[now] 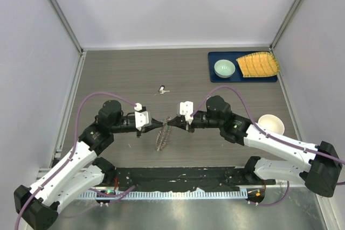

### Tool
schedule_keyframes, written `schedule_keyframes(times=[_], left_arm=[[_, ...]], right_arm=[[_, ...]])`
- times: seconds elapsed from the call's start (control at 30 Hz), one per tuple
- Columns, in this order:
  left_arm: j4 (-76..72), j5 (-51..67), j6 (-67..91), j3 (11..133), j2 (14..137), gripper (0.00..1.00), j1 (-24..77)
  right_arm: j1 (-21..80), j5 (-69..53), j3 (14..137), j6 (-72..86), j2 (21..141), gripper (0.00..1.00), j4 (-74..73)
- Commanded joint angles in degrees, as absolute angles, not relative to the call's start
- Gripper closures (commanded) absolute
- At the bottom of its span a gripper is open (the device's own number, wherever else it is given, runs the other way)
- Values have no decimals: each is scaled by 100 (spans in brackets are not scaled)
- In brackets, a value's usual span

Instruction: Put the keys on the keyring

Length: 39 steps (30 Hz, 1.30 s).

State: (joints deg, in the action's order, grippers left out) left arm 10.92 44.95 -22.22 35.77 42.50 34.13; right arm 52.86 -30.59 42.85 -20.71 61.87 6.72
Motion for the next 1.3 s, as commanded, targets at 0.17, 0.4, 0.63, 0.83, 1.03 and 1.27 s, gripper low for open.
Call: schedule_keyframes(times=[0.17, 0.4, 0.63, 0.83, 1.03, 1.27], left_arm=[[334, 4359, -1793, 3472, 4087, 100, 3489], [229, 4377, -1828, 3428, 4175, 100, 3489], [228, 4351, -1846, 3419, 4175, 100, 3481], [228, 4342, -1855, 3410, 4192, 100, 3489], [220, 4368, -1846, 3428, 4219, 100, 3489], [202, 4403, -1819, 3419, 4236, 100, 3489]], right_arm=[[5379, -2760, 4236, -2004, 6082, 99, 1151], [5379, -2707, 4219, -2013, 6047, 99, 1046], [5379, -2619, 4175, -2039, 6003, 99, 958], [5379, -2619, 4069, -1969, 5880, 99, 1072], [5379, -2751, 4052, -1934, 5880, 99, 1107], [5379, -2821, 4052, -1925, 5941, 99, 1160]])
